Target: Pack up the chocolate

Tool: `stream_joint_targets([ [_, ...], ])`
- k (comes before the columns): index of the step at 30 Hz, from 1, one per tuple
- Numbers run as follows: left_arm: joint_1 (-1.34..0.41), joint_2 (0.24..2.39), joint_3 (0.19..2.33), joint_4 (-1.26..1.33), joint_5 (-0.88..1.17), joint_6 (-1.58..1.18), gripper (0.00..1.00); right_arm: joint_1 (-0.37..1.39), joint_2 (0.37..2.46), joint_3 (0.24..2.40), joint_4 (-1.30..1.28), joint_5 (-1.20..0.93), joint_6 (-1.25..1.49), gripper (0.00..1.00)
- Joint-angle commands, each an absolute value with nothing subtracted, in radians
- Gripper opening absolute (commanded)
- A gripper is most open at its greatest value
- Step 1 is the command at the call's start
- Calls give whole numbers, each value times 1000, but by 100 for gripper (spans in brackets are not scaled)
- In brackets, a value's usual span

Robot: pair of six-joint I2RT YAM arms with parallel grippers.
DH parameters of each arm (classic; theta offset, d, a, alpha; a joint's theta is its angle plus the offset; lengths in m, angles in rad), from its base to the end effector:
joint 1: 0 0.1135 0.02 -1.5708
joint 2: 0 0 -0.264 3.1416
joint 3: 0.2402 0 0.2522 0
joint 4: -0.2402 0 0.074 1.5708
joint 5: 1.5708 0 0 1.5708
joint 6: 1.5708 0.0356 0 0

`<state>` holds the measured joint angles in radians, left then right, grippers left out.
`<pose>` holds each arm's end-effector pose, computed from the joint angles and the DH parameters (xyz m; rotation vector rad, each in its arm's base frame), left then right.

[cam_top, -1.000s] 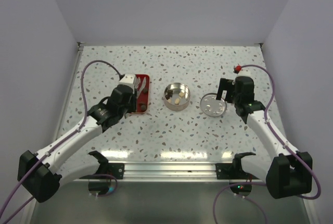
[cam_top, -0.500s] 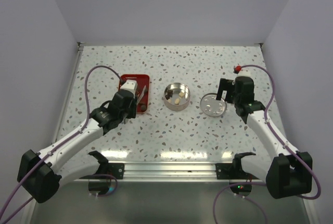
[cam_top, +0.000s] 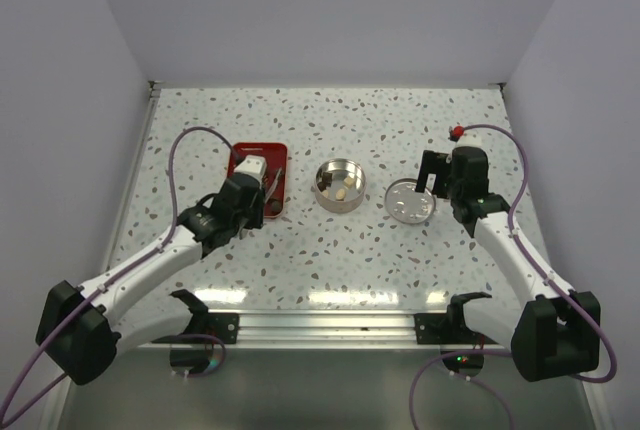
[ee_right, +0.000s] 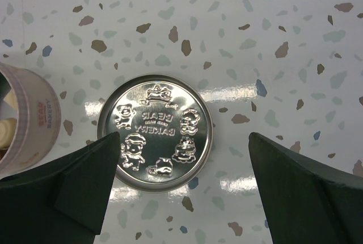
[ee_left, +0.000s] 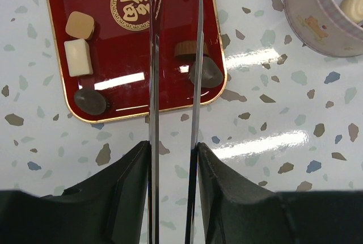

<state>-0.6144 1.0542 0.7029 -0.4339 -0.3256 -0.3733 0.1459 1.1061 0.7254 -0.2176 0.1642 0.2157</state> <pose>0.1834 -0.1155 0.2389 0.1213 2.3045 -0.1192 0.2398 0.0294 0.2527 0.1691 2.1535 0.0304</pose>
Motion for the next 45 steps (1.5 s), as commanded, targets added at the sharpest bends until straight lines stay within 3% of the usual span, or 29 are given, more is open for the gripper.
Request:
stream_joint_targets([
  [1, -609, 1068, 698, -377, -334, -350, 43, 147, 1103, 775, -212, 163, 207, 99],
  [24, -601, 1163, 713, -291, -348, -301, 42, 147, 1114, 779, -213, 164, 204, 99],
  [32, -601, 1161, 713, -279, -347, -293, 31, 147, 1115, 781, -213, 163, 206, 99],
  [45, -601, 1049, 847, -462, -407, -279, 30, 147, 1121, 779, -209, 161, 206, 99],
])
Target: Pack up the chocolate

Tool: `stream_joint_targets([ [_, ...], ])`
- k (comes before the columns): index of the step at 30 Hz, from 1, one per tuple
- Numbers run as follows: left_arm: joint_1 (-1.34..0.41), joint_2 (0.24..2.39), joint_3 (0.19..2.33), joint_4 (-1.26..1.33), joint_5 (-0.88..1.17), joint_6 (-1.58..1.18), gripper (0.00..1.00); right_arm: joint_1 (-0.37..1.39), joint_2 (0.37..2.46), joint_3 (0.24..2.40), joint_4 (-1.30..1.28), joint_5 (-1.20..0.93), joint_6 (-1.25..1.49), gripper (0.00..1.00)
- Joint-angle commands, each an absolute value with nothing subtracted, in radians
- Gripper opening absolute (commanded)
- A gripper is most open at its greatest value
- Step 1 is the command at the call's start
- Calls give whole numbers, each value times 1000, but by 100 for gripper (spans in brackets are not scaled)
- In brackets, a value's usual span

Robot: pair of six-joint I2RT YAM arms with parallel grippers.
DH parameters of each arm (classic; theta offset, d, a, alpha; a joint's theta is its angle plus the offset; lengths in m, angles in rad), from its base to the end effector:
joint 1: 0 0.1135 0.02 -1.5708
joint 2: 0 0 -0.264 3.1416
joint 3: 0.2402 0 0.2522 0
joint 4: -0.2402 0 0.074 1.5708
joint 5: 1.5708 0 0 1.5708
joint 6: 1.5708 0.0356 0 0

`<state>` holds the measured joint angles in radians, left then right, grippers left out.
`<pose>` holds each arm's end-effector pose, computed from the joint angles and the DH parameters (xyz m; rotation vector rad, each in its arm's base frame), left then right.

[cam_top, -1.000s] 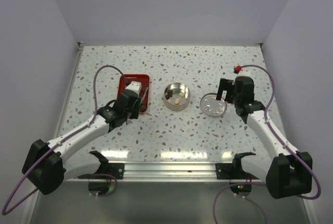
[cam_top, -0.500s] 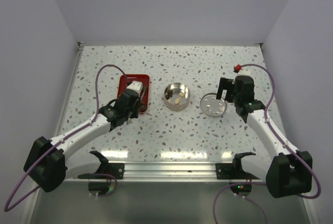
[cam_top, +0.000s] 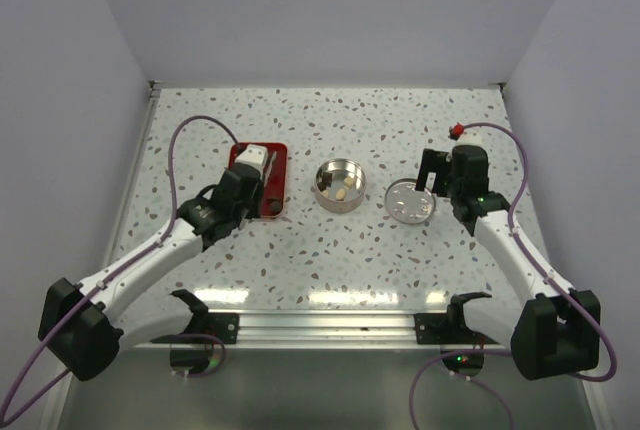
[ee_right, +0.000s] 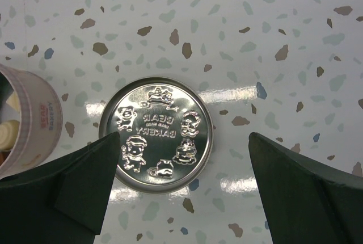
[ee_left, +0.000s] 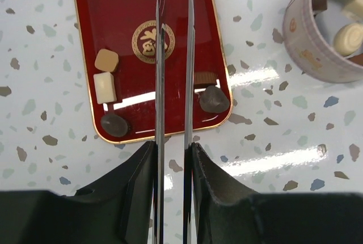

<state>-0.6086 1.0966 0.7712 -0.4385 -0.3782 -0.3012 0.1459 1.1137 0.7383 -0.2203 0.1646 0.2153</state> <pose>0.1946 -0.1196 0.2528 0.1637 2.2634 -0.0354 0.2420 0.0297 0.2552 0.1690 2.1509 0.0304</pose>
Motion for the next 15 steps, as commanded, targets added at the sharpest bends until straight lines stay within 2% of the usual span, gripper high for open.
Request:
stream_joint_targets([
  [1, -603, 1043, 851, -462, -397, -279, 30, 147, 1121, 779, -210, 163, 206, 99],
  [6, -647, 1046, 894, -463, -396, -305, 29, 149, 1120, 779, -209, 163, 206, 99],
  [12, -860, 1158, 991, -443, -434, -356, 29, 147, 1121, 779, -212, 164, 206, 99],
  [15, -909, 1204, 1020, -394, -407, -365, 29, 147, 1118, 779, -212, 166, 206, 99],
])
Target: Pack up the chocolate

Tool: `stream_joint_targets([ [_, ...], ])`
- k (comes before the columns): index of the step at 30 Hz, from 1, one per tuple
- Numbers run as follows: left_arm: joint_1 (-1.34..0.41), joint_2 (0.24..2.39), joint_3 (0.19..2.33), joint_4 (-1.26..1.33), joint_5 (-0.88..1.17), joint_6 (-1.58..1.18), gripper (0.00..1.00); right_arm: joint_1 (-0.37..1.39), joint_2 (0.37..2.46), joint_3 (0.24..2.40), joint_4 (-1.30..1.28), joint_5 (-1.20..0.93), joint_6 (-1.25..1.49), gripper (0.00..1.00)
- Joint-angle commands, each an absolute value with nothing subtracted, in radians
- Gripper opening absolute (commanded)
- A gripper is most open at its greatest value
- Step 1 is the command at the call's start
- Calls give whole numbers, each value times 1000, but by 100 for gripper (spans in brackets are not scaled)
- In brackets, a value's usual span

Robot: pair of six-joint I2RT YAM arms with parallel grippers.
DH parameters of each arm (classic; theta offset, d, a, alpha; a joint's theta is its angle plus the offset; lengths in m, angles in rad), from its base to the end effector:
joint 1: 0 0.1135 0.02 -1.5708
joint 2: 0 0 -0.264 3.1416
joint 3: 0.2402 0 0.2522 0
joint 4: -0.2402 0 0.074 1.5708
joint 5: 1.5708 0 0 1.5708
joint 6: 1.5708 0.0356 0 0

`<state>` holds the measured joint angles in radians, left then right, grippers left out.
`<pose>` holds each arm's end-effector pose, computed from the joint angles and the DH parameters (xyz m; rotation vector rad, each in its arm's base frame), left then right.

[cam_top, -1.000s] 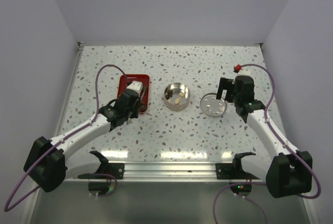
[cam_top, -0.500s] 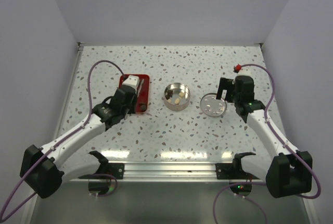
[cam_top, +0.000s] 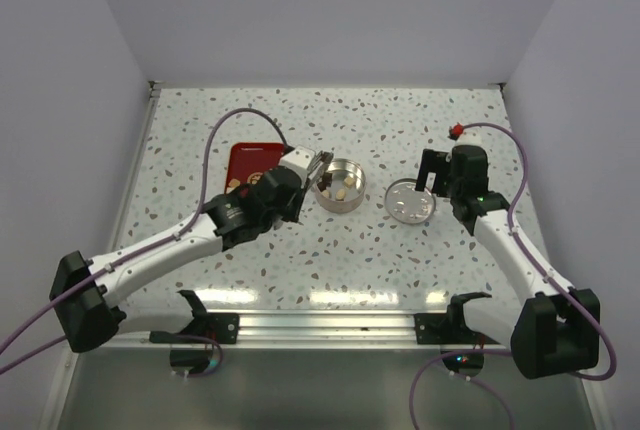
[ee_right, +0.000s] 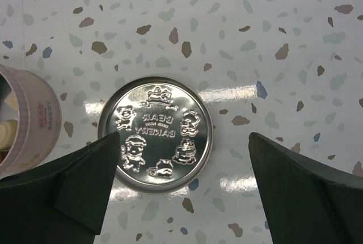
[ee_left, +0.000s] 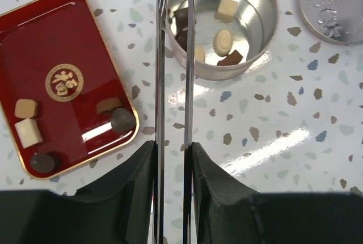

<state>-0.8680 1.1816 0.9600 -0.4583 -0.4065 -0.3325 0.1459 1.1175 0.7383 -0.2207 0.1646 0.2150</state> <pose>0.1755 -0.1854 0.2954 0.3706 2.1633 -0.2176 0.2425 0.0297 0.2543 0.1685 2.1550 0.0292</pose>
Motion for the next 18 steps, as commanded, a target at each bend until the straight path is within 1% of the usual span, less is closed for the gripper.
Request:
stream_joint_targets([
  [1, -919, 1224, 1034, -379, -402, -367, 29, 147, 1118, 779, -212, 167, 206, 99],
  [7, -957, 1262, 1048, -374, -396, -383, 30, 147, 1117, 779, -209, 166, 206, 99],
  [10, -965, 1264, 1043, -383, -397, -391, 35, 147, 1120, 779, -209, 163, 207, 99],
  [12, -966, 1264, 1042, -387, -400, -397, 40, 149, 1120, 779, -209, 163, 206, 99],
  [18, -971, 1262, 1042, -387, -408, -399, 43, 149, 1120, 779, -210, 163, 207, 99],
])
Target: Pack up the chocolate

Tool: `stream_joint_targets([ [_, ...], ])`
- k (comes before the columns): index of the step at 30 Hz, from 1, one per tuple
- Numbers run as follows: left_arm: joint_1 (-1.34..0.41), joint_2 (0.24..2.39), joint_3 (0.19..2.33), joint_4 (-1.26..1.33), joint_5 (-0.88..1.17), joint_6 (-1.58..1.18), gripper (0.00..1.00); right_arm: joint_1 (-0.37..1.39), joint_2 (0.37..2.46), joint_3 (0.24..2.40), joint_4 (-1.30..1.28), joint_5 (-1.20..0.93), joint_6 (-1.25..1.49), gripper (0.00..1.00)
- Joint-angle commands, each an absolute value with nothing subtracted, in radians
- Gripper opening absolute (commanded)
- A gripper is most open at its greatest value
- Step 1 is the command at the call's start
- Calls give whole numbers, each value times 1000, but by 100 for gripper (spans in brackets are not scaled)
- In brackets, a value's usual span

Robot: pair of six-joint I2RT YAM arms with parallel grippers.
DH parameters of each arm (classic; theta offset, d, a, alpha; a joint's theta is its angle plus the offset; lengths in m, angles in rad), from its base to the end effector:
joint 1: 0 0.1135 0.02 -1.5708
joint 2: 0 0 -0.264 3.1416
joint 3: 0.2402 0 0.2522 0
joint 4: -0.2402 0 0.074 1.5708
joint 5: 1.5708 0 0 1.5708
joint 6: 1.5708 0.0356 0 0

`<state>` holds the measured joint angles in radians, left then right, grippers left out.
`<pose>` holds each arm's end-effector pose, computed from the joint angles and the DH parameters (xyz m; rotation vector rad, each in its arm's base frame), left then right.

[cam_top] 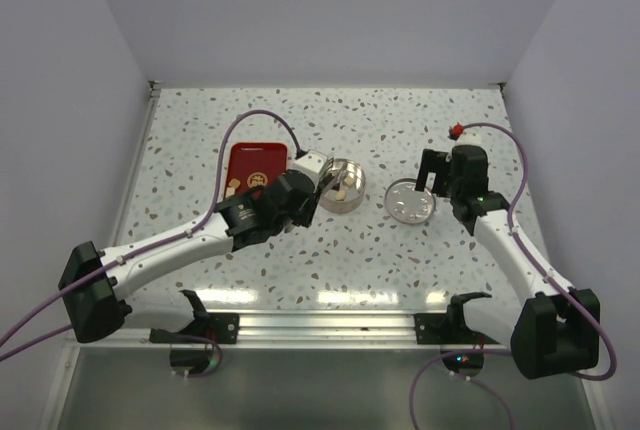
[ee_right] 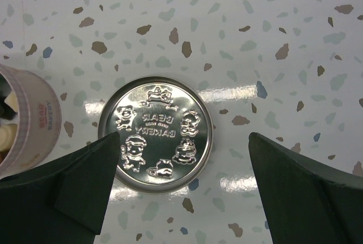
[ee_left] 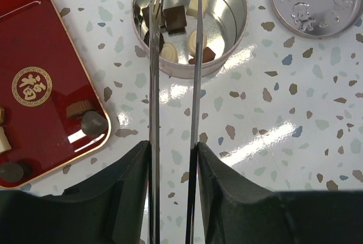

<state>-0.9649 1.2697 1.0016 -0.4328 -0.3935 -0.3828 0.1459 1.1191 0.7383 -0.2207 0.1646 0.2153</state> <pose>0.1681 -0.2187 0.2897 0.4392 2.1812 -0.2973 0.2427 0.0298 0.2539 0.1688 2.1566 0.0290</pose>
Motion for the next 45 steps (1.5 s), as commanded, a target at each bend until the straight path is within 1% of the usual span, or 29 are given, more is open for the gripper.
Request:
stream_joint_targets([
  [1, -971, 1264, 1042, -388, -411, -399, 43, 149, 1118, 779, -212, 164, 207, 99],
  [5, -971, 1259, 1039, -397, -426, -405, 41, 147, 1120, 779, -210, 164, 207, 99],
  [8, -971, 1236, 1025, -432, -474, -423, 40, 149, 1118, 779, -212, 164, 207, 99],
  [12, -950, 1152, 974, -486, -531, -460, 40, 149, 1120, 779, -209, 160, 207, 99],
  [16, -850, 1059, 898, -535, -493, -488, 40, 147, 1120, 779, -209, 158, 207, 99],
  [17, -803, 1014, 865, -548, -479, -491, 40, 147, 1117, 778, -207, 155, 207, 99],
  [20, -758, 950, 832, -586, -463, -508, 40, 149, 1118, 776, -203, 149, 210, 99],
  [23, -758, 940, 824, -635, -472, -537, 41, 147, 1121, 776, -198, 140, 213, 99],
  [30, -759, 913, 764, -670, -402, -609, 41, 147, 1111, 775, -201, 144, 210, 99],
  [35, -759, 902, 755, -709, -403, -627, 40, 147, 1115, 775, -199, 135, 213, 99],
  [45, -762, 923, 730, -693, -407, -626, 40, 147, 1118, 776, -199, 137, 213, 99],
])
